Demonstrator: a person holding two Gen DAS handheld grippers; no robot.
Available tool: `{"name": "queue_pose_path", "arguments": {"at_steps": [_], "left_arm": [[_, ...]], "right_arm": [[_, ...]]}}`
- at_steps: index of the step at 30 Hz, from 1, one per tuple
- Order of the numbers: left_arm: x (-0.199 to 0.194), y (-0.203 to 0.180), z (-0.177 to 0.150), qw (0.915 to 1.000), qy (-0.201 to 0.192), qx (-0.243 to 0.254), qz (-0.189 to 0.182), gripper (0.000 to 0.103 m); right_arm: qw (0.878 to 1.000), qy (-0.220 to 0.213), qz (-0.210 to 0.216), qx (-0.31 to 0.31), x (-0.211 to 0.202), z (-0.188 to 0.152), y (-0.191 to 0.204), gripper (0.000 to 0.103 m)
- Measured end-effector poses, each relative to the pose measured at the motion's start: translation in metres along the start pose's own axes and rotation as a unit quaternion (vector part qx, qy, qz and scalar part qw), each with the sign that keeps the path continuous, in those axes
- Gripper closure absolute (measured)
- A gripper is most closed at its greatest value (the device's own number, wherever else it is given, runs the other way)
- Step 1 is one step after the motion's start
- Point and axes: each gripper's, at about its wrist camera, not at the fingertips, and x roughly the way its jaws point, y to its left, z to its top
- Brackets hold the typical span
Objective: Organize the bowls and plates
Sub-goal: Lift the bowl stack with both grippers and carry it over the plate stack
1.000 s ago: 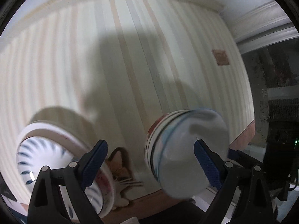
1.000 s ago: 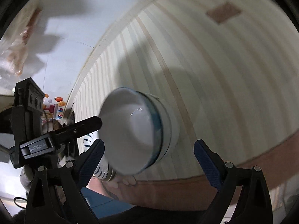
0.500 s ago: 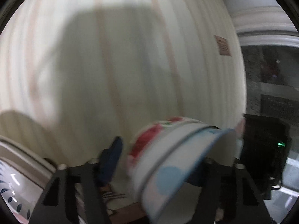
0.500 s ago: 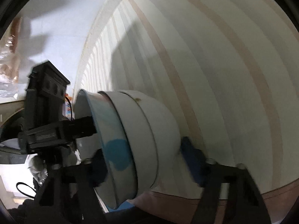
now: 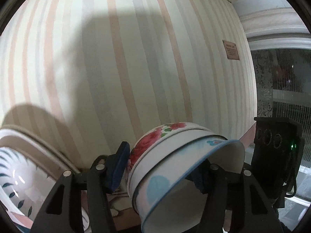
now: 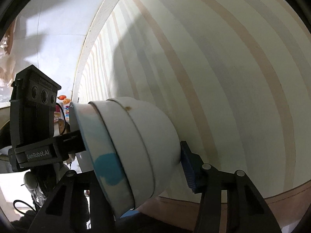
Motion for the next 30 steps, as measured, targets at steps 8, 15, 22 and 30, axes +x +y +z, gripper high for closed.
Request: {"name": "queue_pose_path", "arguments": {"at_steps": [8, 15, 22, 30], "left_arm": [[-0.04, 0.014, -0.015, 0.9996, -0.027, -0.012, 0.002, 0.047], [-0.078, 0.048, -0.034, 0.9971, -0.061, -0.046, 0.001, 0.047], [-0.101, 0.106, -0.06, 0.9892, -0.095, -0.112, -0.004, 0.047], [-0.111, 0.169, -0.086, 0.9744, -0.12, -0.19, -0.008, 0.047]], "right_arm": [[1.0, 0.02, 0.017, -0.006, 0.001, -0.003, 0.028, 0.05], [0.998, 0.046, 0.023, -0.045, 0.006, -0.008, 0.07, 0.05], [0.991, 0.094, 0.031, -0.086, 0.044, -0.01, 0.117, 0.051], [0.976, 0.164, 0.027, -0.138, 0.106, -0.021, 0.156, 0.051]]}}
